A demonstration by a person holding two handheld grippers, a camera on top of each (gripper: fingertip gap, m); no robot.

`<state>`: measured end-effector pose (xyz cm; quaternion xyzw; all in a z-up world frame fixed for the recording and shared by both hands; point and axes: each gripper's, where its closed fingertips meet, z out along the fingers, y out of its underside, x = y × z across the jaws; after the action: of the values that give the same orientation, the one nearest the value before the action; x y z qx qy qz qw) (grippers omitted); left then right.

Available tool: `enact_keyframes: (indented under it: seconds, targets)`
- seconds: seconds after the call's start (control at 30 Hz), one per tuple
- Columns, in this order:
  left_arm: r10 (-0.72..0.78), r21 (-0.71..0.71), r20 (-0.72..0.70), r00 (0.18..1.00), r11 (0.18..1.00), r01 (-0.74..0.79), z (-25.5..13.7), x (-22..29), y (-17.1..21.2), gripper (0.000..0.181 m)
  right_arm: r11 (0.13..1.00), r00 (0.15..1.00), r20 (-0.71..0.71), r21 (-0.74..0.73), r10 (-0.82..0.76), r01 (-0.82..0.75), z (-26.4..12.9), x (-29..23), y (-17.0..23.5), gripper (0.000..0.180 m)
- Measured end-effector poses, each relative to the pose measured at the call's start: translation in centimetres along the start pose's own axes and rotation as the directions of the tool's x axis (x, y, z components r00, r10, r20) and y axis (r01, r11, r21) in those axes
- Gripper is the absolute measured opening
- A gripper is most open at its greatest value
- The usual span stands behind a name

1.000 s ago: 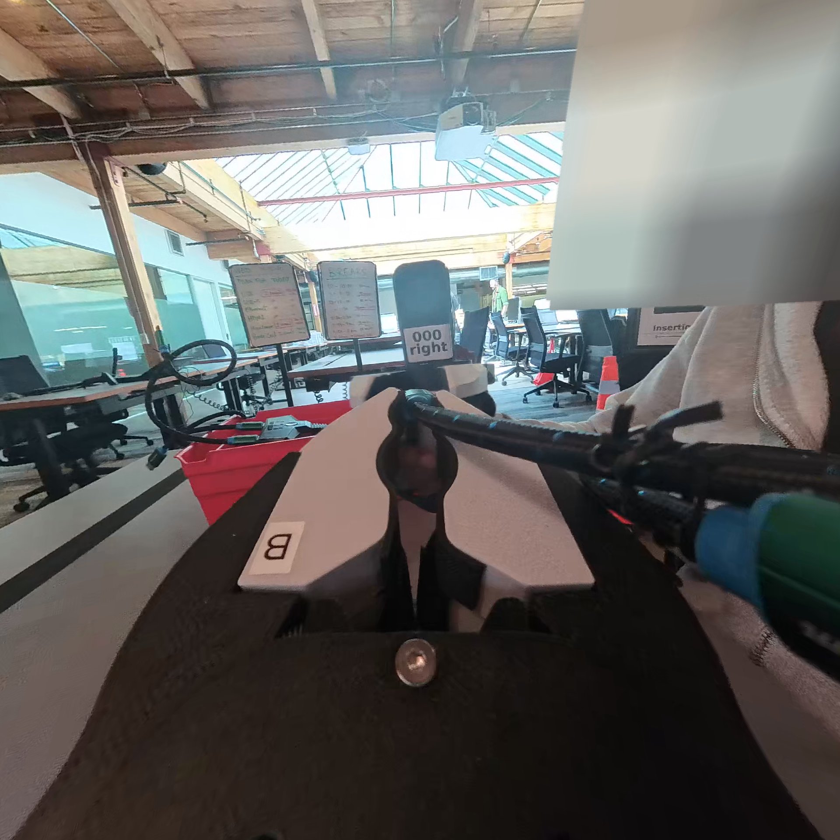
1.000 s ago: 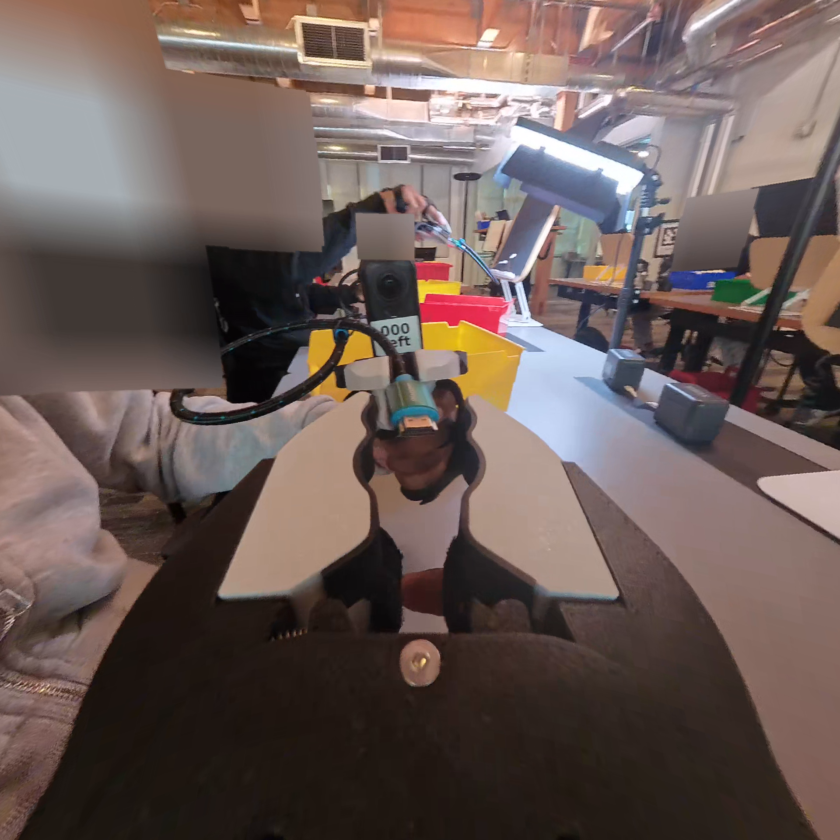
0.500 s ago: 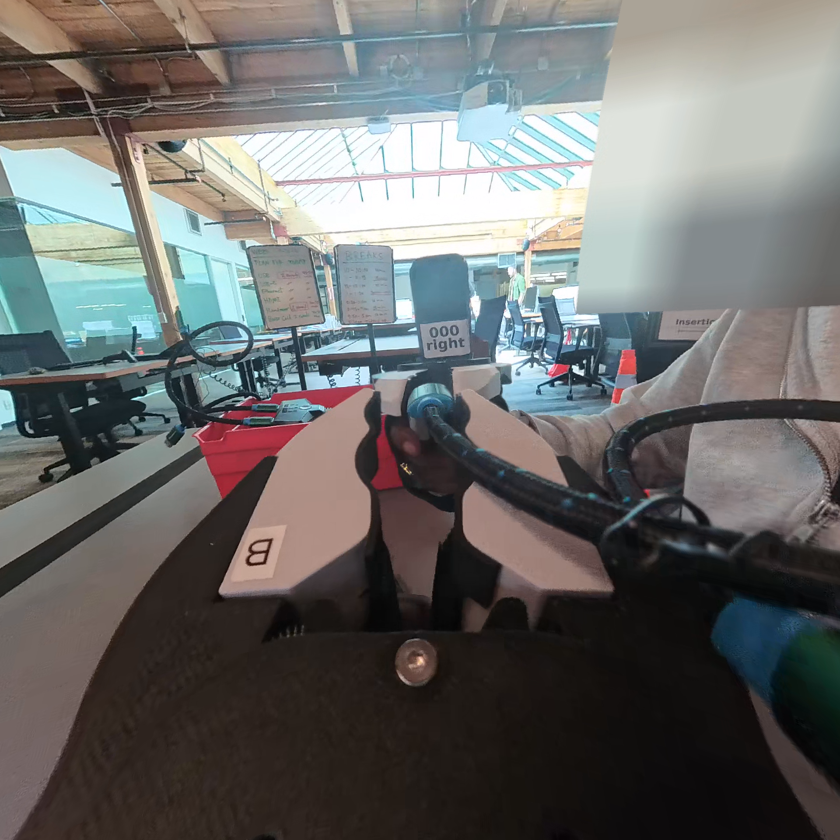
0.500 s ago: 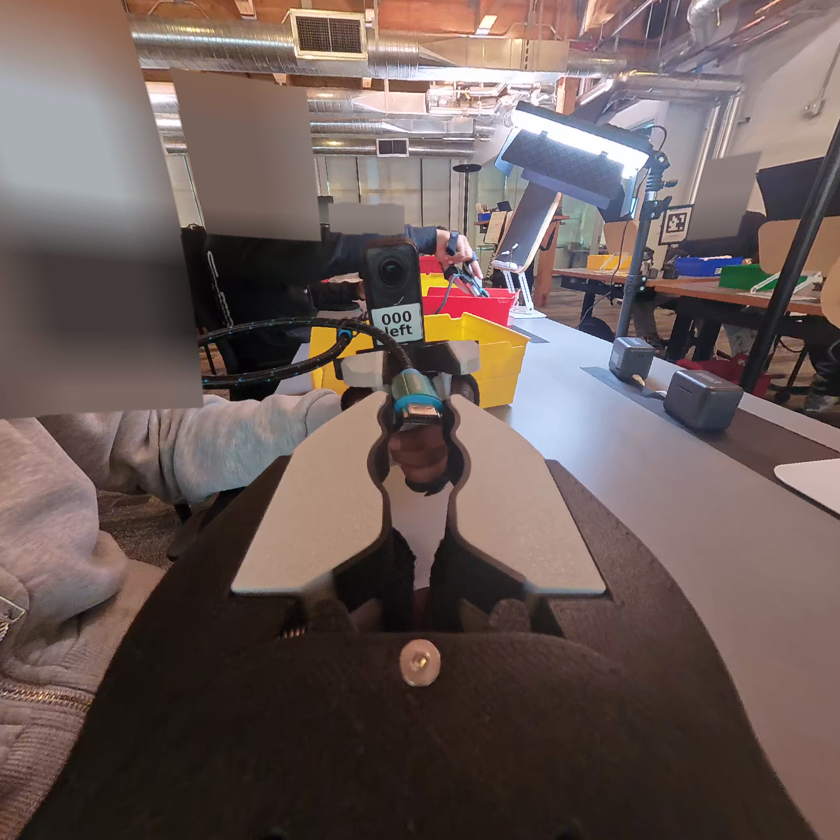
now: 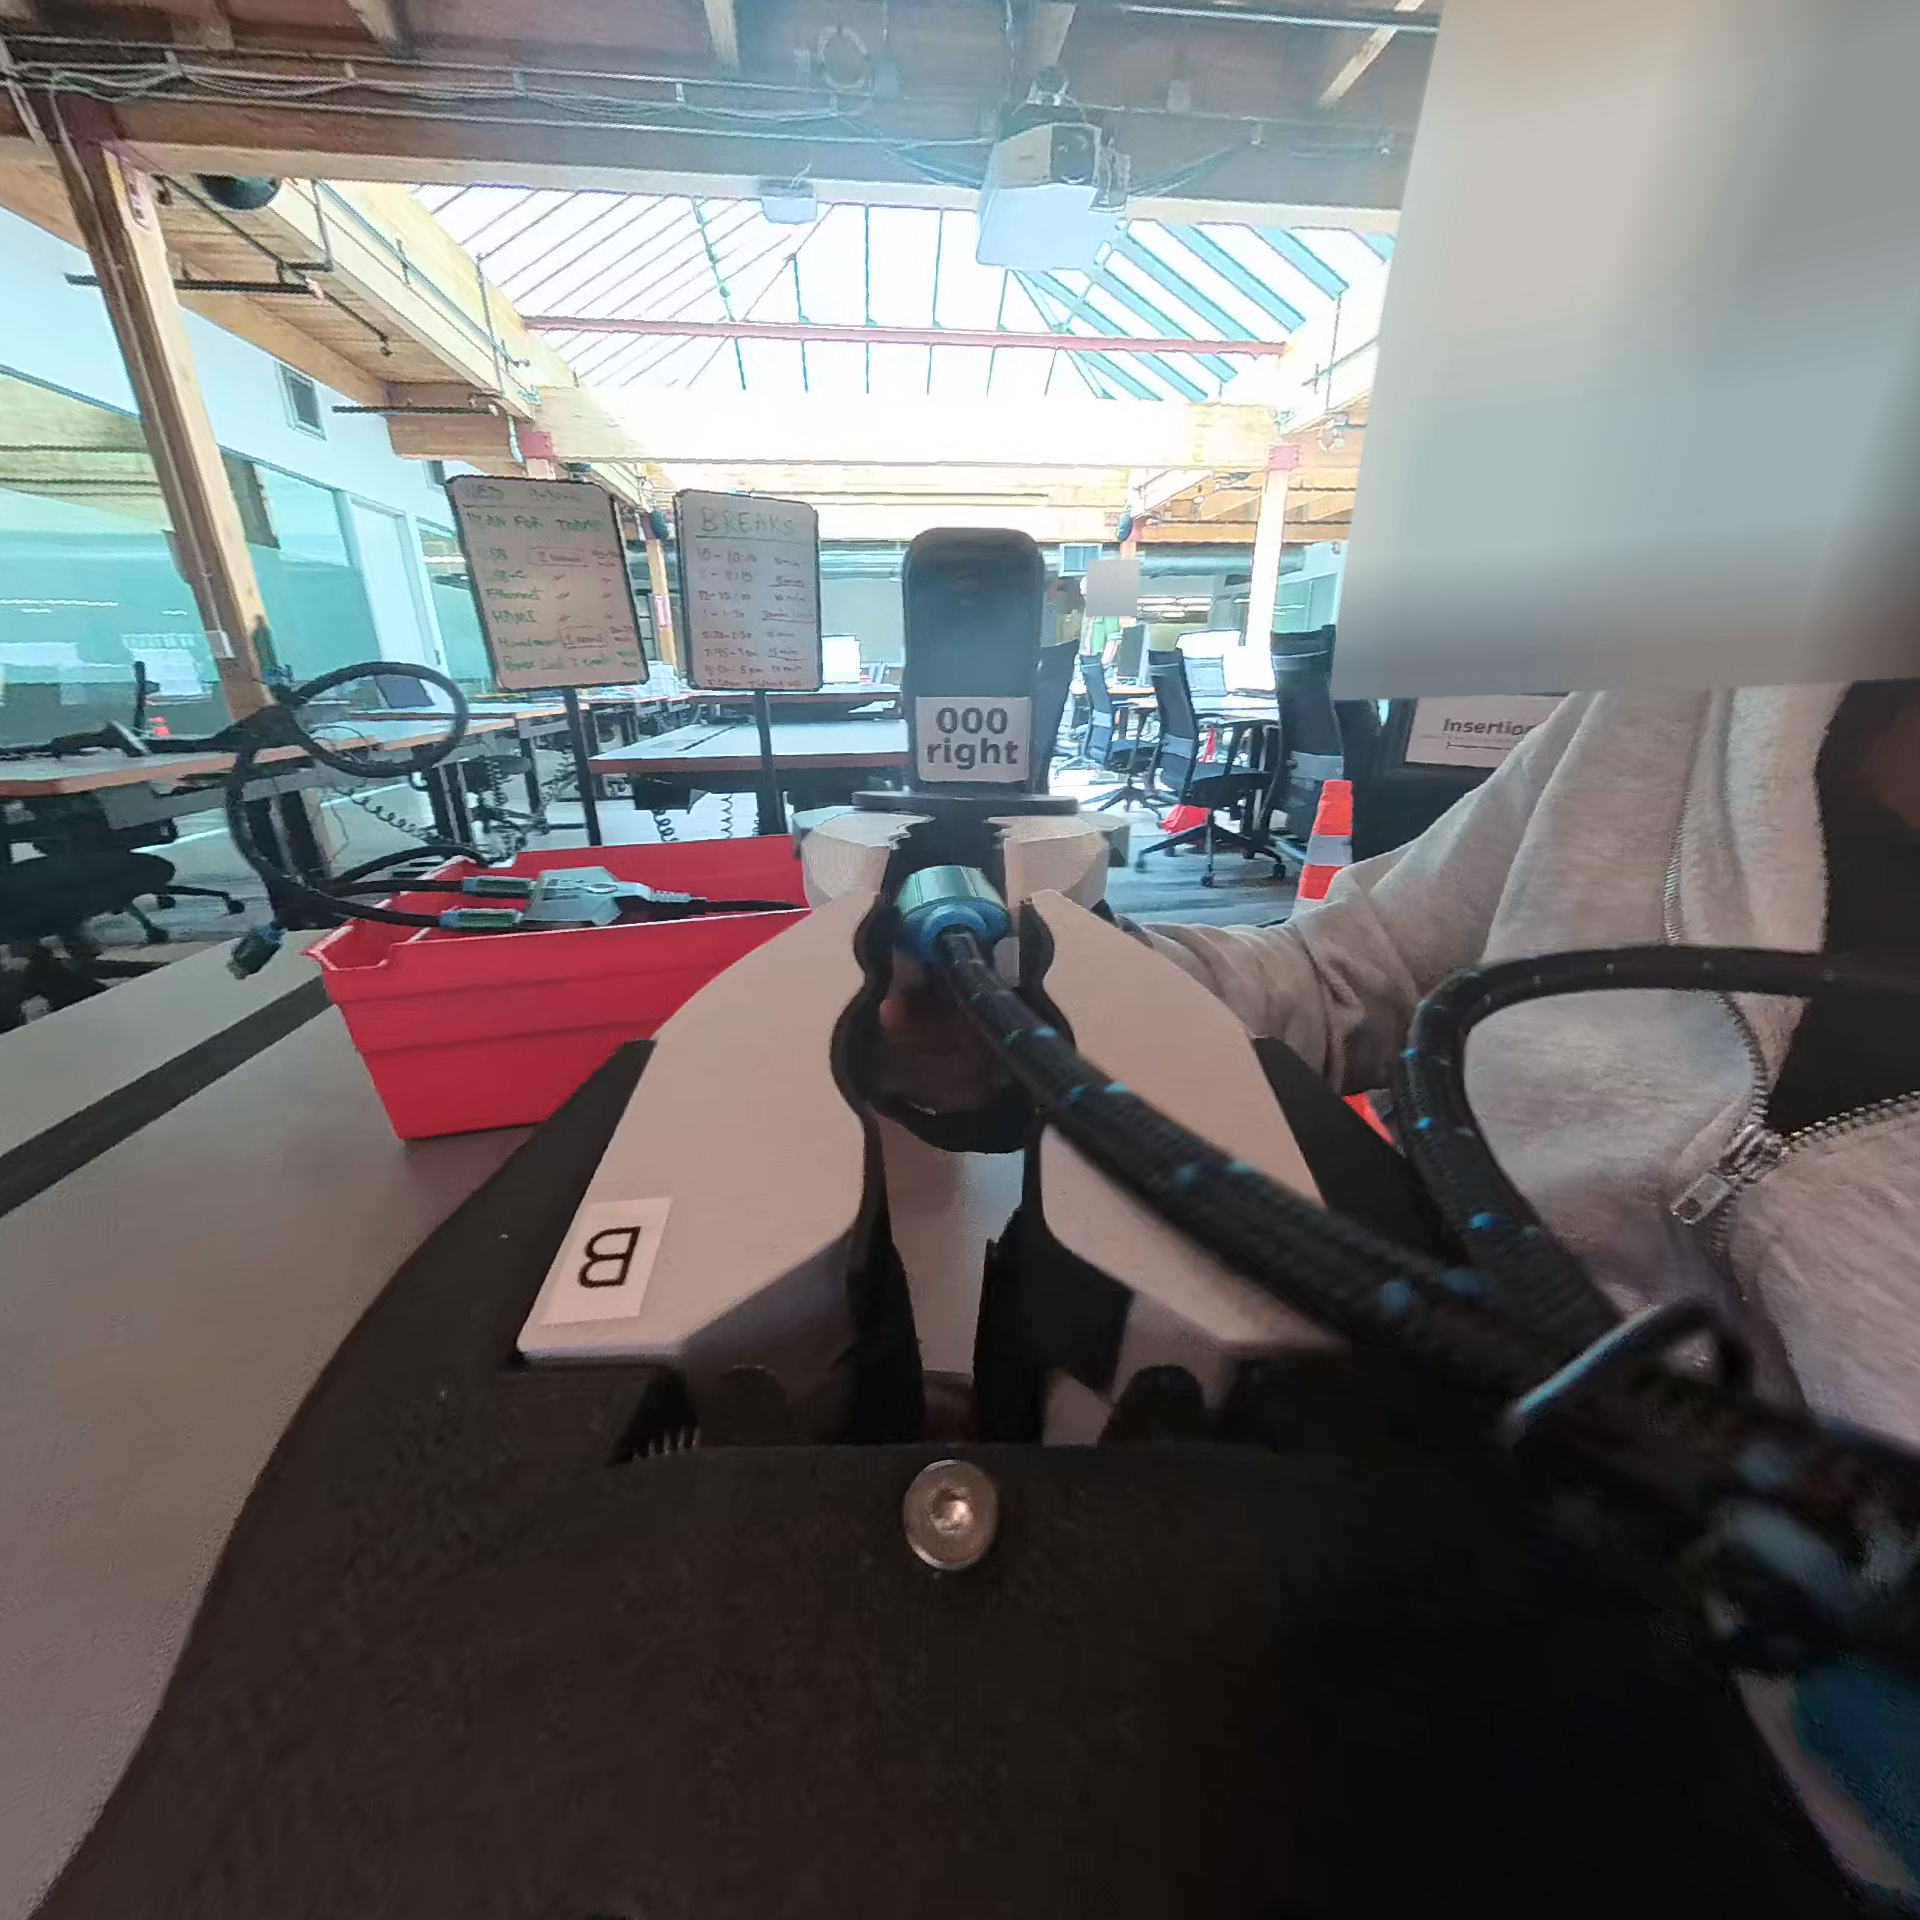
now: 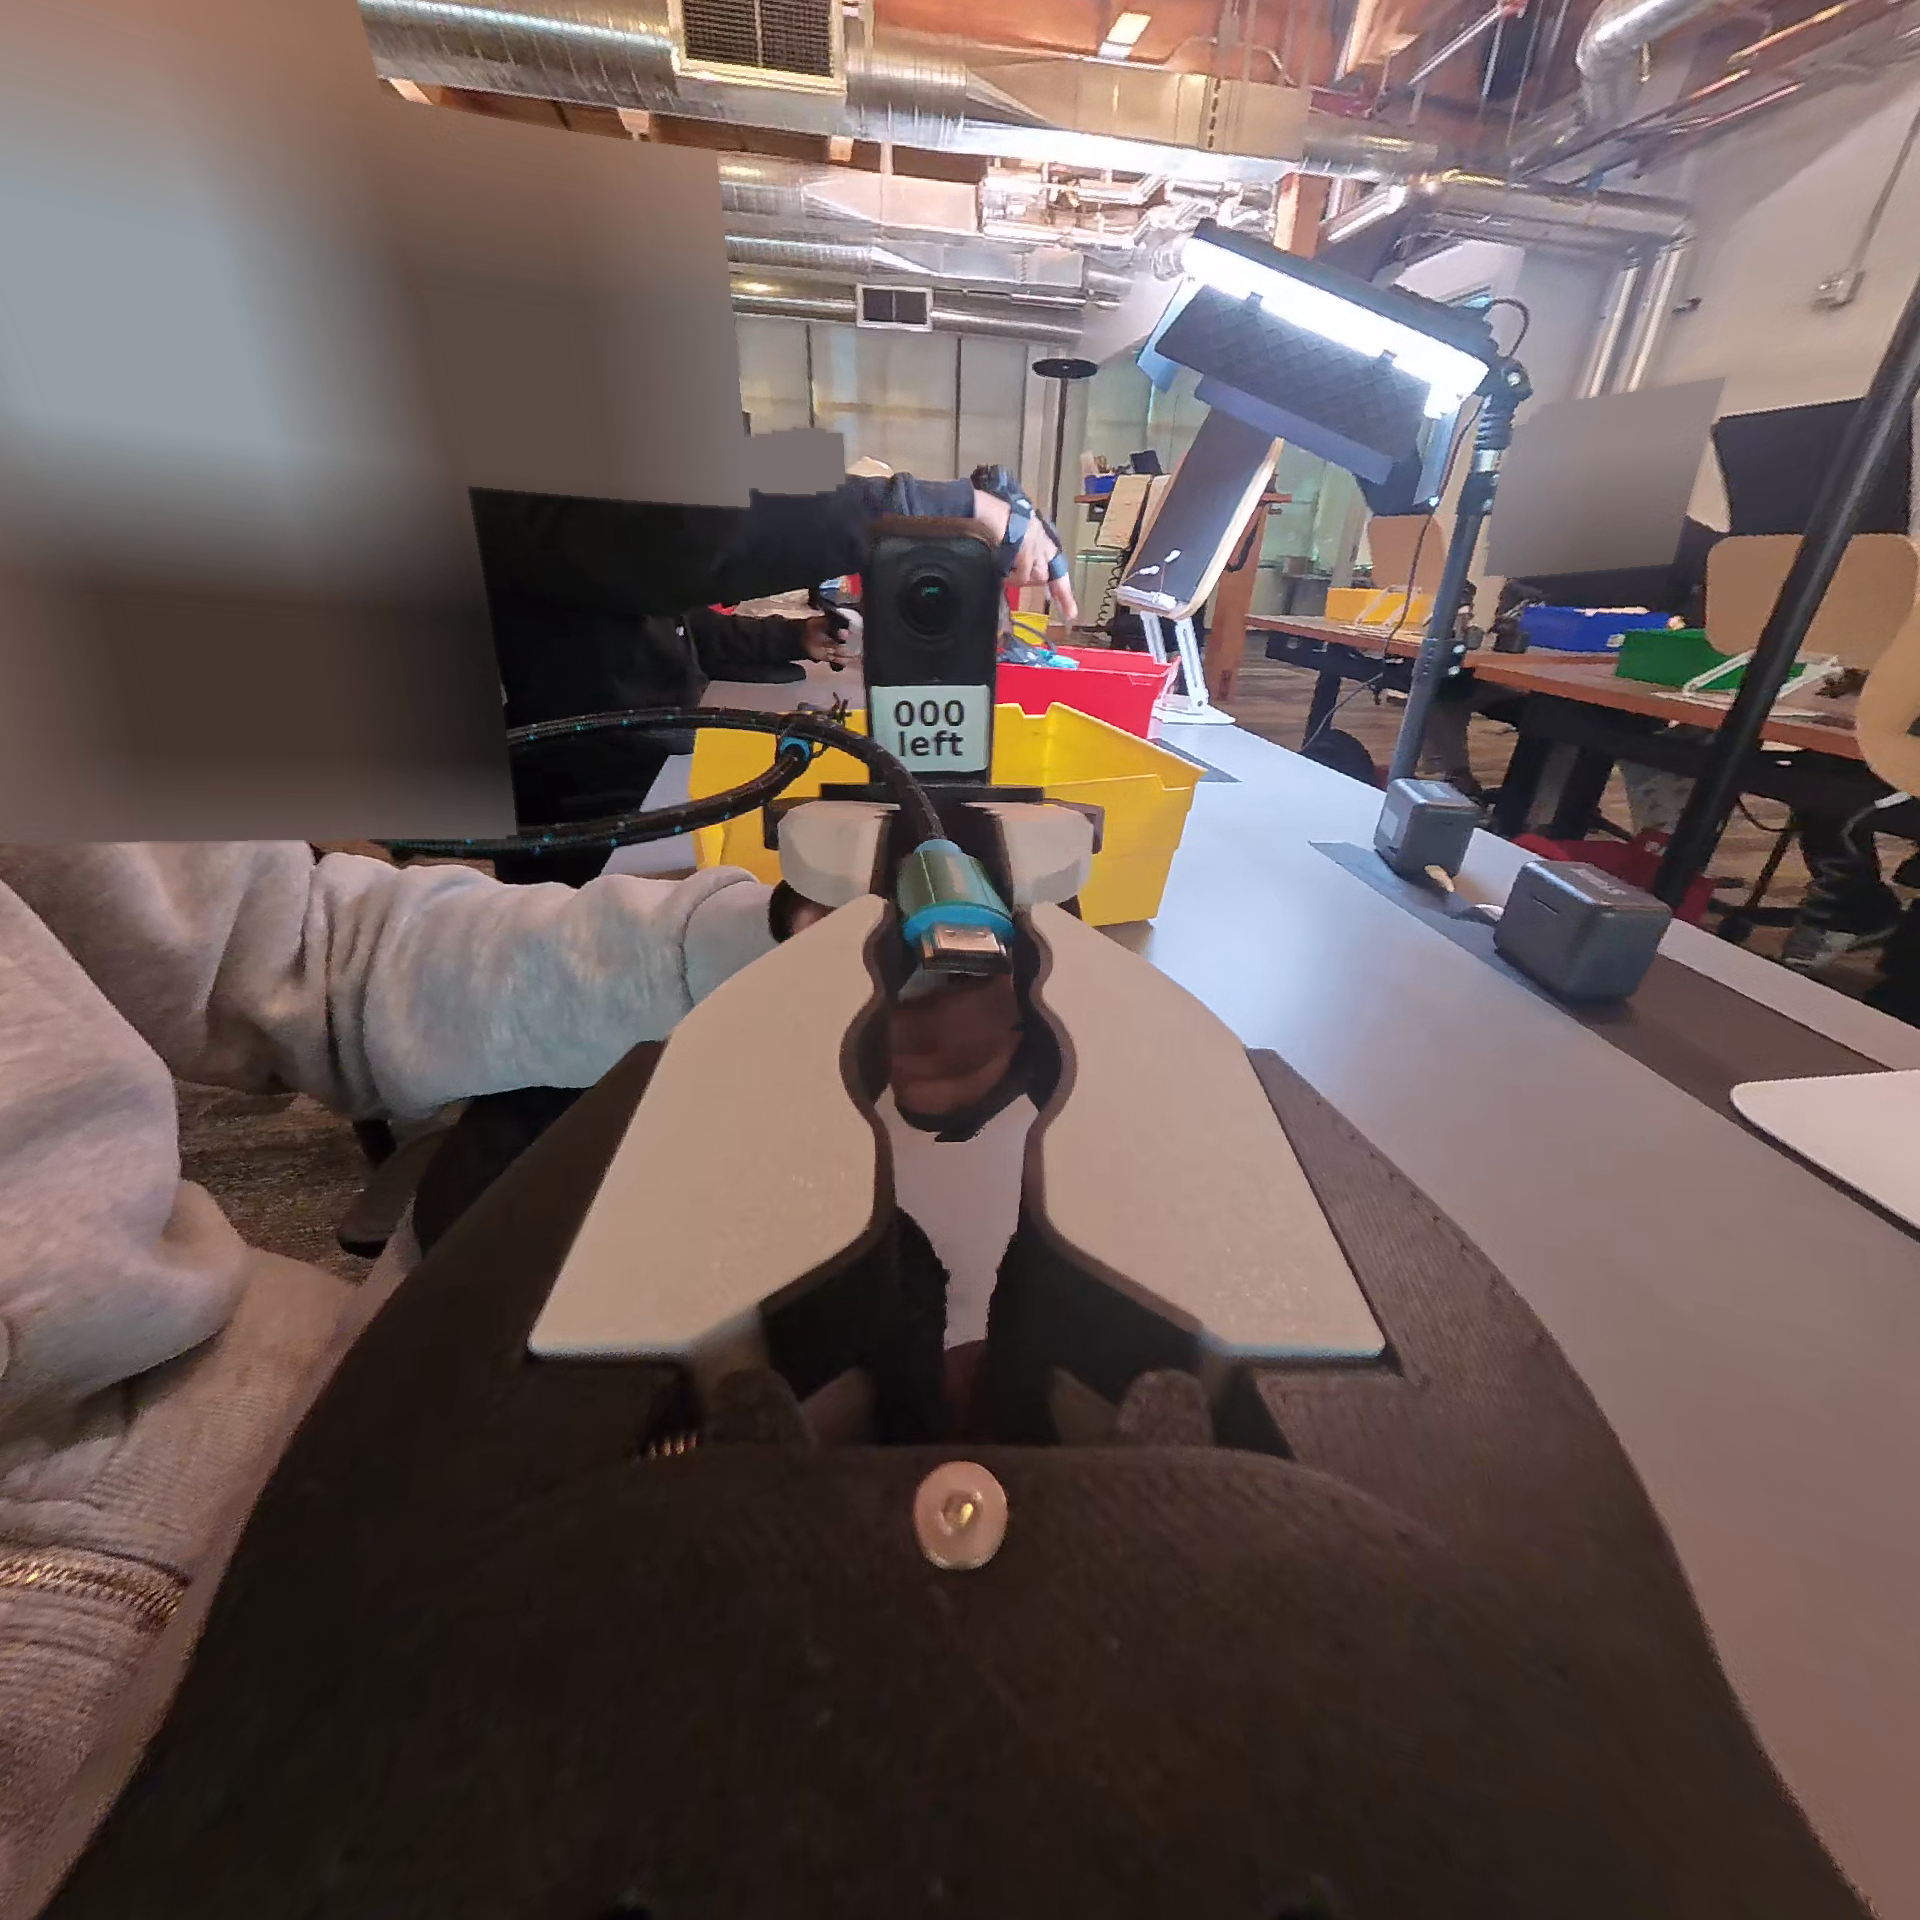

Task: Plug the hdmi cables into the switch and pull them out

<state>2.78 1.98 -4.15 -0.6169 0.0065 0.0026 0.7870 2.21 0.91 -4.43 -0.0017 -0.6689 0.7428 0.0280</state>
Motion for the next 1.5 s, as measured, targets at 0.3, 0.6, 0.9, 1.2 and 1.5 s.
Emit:
enact_keyframes:
  seconds: [0.3, 0.6, 0.9, 1.2, 1.5]
  targets:
    - [-0.021, 0.05, -0.021, 1.0, 0.998, 0.022, -0.4, 0.1, -1.0, 0.02, 0.999, 0.997, 0.074, 0.035, -0.018, 0.015, -0.8, -0.7, -1.2, 0.025]
    - [-0.008, 0.027, -0.018, 1.0, 1.0, 0.008, -0.4, 0.1, -0.5, 0.02, 0.999, 0.999, 0.029, 0.018, -0.035, 0.034, -0.8, -0.1, -0.9, 0.014]
    - [0.002, 0.031, -0.02, 1.0, 1.0, -0.001, -0.5, 0.2, -0.7, 0.02, 0.999, 0.999, 0.033, -0.002, -0.043, 0.043, -0.7, -0.2, -0.6, 0.014]
    - [0.03, -0.001, 0.026, 0.999, 1.0, -0.03, -0.4, -0.3, -0.3, 0.021, 0.997, 0.998, 0.003, -0.034, -0.062, 0.062, -0.6, 0.2, -0.3, 0.014]
    - [0.038, -0.045, 0.039, 0.999, 0.998, -0.036, -0.1, -0.5, 0.7, 0.021, 0.996, 0.997, -0.007, -0.057, -0.076, 0.075, -0.4, 0.2, 0.2, 0.014]
